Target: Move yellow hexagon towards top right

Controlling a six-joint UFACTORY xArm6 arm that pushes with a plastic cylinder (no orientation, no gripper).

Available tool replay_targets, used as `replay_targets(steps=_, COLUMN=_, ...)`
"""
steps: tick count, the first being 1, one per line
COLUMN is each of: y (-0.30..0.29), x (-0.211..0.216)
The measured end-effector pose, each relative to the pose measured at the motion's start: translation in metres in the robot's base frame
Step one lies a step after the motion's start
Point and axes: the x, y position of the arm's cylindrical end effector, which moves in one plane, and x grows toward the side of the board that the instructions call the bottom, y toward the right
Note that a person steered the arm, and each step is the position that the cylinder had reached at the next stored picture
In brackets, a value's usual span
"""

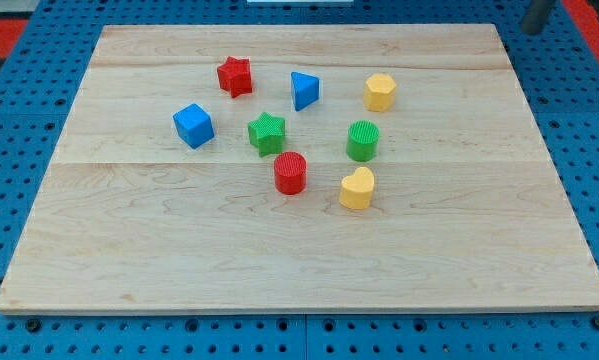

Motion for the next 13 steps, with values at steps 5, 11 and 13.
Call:
replay_targets(steps=5, y=-0.24, x=0.05)
replay_targets(steps=11, y=-0.212, x=0.144)
replay_targets(steps=13, y=-0.214, x=0.113)
